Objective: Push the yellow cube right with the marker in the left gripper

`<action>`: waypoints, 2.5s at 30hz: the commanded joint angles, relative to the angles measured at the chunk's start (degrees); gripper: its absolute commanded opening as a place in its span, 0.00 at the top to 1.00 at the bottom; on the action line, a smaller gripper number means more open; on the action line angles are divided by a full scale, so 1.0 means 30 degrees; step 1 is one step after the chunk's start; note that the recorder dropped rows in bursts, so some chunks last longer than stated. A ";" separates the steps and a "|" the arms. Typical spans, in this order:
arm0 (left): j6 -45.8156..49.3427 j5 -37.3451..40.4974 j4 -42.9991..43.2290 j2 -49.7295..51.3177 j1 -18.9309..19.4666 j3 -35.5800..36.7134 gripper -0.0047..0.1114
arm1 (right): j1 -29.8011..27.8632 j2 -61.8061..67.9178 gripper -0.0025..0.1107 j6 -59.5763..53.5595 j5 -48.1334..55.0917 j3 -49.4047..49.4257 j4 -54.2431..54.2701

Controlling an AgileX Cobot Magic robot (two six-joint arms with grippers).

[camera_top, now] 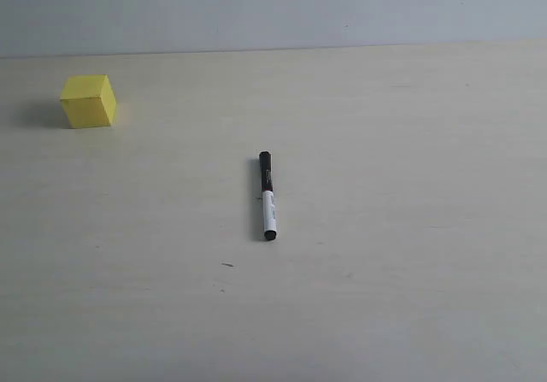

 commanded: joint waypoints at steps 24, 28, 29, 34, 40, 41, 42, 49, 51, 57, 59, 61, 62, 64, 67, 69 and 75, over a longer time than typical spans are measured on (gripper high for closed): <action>0.0114 -0.0121 -0.0009 -0.0086 0.0006 0.0065 0.96 | 0.0025 -0.0072 0.98 -0.0034 -0.0253 0.0081 0.0057; 0.0106 -0.0121 0.0479 -0.0086 0.0006 0.0065 0.96 | 0.0025 -0.0072 0.98 -0.0034 -0.0253 0.0081 0.0057; 0.0106 -0.0243 0.0980 -0.0086 0.0006 0.0065 0.96 | 0.0025 -0.0072 0.98 -0.0034 -0.0253 0.0081 0.0057; 0.0106 -0.3747 0.1876 -0.0086 0.0006 0.0065 0.96 | 0.0025 -0.0072 0.98 -0.0034 -0.0253 0.0081 0.0057; -0.4228 -1.2286 0.1702 -0.0086 0.0006 0.0065 0.96 | 0.0025 -0.0072 0.98 -0.0034 -0.0253 0.0081 0.0057; -0.5814 -1.3016 0.1702 -0.0086 0.0006 0.0065 0.96 | 0.0025 -0.0072 0.98 -0.0034 -0.0253 0.0081 0.0057; -0.7877 -1.3421 0.1702 -0.0086 0.0006 0.0065 0.96 | 0.0025 -0.0072 0.98 -0.0034 -0.0253 0.0081 0.0057; -1.5497 -1.3702 0.1702 -0.0086 0.0006 0.0065 0.96 | 0.0025 -0.0072 0.98 -0.0034 -0.0253 0.0081 0.0057; -1.5455 -1.5265 0.1702 -0.0086 0.0006 0.0065 0.96 | 0.0025 -0.0072 0.98 -0.0034 -0.0253 0.0081 0.0057; -1.4037 -2.2554 -0.0003 0.0182 0.0006 -0.1165 0.96 | 0.0025 -0.0072 0.98 -0.0034 -0.0253 0.0081 0.0057; -1.1559 -2.1924 -0.1526 0.1357 0.0006 -0.2937 0.96 | 0.0025 -0.0072 0.98 -0.0034 -0.0253 0.0081 0.0057; -0.9120 -2.1255 -0.2272 0.3010 0.0006 -0.4589 0.96 | 0.0025 -0.0072 0.98 -0.0034 -0.0253 0.0081 0.0057; -0.7084 -2.0936 -0.2275 0.5447 0.0006 -0.6282 0.96 | 0.0025 -0.0072 0.98 -0.0034 -0.0253 0.0081 0.0057; -0.6005 -2.0583 -0.2275 0.9806 0.0006 -0.8446 0.96 | 0.0025 -0.0072 0.98 -0.0034 -0.0253 0.0081 0.0057; -0.6222 -1.8731 -0.1863 1.5230 0.0006 -1.0721 0.96 | 0.0025 -0.0072 0.98 -0.0034 -0.0253 0.0081 0.0057; -0.6602 -1.5514 -0.1134 1.9468 0.0006 -1.2580 0.96 | 0.0025 -0.0072 0.98 -0.0034 -0.0253 0.0081 0.0057; -0.4388 0.1606 -0.0716 2.7539 -0.1681 -1.9745 0.96 | 0.0025 -0.0072 0.98 -0.0034 -0.0253 0.0081 0.0057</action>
